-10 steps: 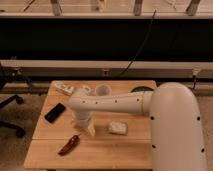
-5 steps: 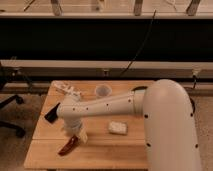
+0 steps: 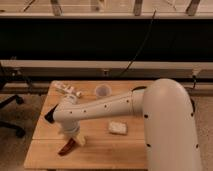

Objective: Drag the pepper across the table

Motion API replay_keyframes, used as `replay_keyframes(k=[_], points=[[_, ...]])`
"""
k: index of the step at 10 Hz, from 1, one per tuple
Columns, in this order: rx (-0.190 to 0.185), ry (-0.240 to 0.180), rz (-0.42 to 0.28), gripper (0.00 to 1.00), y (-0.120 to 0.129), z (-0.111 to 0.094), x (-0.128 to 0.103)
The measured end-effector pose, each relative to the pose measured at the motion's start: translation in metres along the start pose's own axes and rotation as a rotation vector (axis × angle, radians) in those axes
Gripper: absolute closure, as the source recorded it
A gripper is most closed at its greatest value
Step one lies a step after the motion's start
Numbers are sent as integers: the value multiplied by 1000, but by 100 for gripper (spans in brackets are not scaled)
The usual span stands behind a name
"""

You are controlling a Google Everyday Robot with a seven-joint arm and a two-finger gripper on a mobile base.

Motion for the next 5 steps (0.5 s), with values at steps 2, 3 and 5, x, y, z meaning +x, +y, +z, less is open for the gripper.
replay_keyframes(k=[2, 3, 5], points=[[-17, -8, -2, 55, 3, 4, -6], [-23, -12, -3, 65, 4, 6, -7], [-31, -17, -3, 83, 6, 10, -9]])
